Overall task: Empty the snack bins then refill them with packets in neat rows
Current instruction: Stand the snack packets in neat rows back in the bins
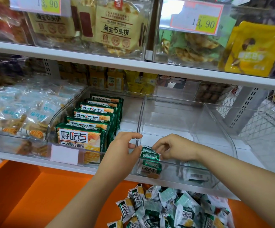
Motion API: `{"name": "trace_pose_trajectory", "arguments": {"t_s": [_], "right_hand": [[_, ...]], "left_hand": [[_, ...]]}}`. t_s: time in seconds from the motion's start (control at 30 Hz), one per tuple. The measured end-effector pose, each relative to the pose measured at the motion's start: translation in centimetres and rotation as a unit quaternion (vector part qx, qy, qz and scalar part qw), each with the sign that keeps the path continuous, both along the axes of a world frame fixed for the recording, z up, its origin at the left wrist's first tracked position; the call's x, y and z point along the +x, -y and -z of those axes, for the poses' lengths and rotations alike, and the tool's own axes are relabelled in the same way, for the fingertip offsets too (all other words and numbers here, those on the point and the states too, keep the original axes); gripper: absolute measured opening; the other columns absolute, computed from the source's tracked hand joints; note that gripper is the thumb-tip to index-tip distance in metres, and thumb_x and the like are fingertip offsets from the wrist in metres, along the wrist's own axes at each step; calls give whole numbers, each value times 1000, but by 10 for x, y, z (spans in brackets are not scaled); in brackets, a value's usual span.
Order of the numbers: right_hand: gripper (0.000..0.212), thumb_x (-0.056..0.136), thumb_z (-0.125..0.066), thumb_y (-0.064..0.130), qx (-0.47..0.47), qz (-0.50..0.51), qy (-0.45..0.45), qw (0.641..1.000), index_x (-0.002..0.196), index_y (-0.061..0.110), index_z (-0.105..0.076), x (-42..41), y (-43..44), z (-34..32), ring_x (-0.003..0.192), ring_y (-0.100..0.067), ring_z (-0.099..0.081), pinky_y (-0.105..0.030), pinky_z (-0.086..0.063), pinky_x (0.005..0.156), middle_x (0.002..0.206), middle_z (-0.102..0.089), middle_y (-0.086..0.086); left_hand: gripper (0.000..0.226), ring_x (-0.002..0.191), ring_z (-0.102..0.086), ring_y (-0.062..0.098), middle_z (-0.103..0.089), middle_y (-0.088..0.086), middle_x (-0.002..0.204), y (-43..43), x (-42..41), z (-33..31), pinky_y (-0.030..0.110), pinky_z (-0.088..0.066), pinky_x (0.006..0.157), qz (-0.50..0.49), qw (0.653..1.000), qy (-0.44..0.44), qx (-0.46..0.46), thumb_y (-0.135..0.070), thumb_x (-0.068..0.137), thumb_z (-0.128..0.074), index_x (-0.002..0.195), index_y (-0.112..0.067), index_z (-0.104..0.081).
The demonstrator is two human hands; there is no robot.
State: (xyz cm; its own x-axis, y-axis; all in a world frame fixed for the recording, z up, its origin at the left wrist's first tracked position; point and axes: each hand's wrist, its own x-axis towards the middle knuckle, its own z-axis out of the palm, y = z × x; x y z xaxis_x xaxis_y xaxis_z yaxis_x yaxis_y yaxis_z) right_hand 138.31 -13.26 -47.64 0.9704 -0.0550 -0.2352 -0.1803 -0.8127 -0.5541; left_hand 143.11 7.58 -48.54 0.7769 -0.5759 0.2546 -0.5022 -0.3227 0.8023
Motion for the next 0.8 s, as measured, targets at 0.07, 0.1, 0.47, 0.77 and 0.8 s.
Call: {"name": "trace_pose_trajectory", "arguments": {"t_s": [0.07,0.1,0.47,0.77,0.8], "right_hand": [[39,81,-68,-2,-15,-5,9,1000,116,13,-66,-1,-3,2,81,-3,-59,-6,-45,73,91,-64,8],[40,81,-68,-1,-27,-4,15,1000,118,13,-66,0,-4,3,79,-2,-56,-4,-43,70,89,-62,10],[35,84,-71,22,-33,10,5,999,118,23,-66,2,5,-9,91,-7,-58,-17,-43,80,103,-61,14],[49,76,-78,24,-274,-76,-221,933,121,18,-60,-27,26,-28,90,-14,-51,-21,-39,70,102,-55,3],[50,75,-79,26,-281,-76,-222,930,120,18,-60,-29,27,-25,91,-16,-51,-21,-39,70,102,-55,3]], "left_hand": [[26,93,-55,0,-48,-11,119,0,1,1,2,-40,67,1,1000,-1,-1,-22,93,-58,109,-41,-50],[26,93,-56,0,-49,-11,119,0,1,1,3,-40,68,0,1000,-1,-2,-22,93,-59,109,-41,-50],[27,93,-56,0,-48,-11,119,-1,2,1,3,-41,66,1,1000,-1,-4,-21,94,-57,108,-42,-48],[27,91,-55,0,-47,-10,119,0,1,0,2,-43,61,0,1000,-1,0,-21,94,-57,108,-43,-48],[27,92,-55,0,-47,-10,119,0,1,-1,2,-42,61,-1,1000,-1,2,-21,94,-57,108,-43,-48]]}}
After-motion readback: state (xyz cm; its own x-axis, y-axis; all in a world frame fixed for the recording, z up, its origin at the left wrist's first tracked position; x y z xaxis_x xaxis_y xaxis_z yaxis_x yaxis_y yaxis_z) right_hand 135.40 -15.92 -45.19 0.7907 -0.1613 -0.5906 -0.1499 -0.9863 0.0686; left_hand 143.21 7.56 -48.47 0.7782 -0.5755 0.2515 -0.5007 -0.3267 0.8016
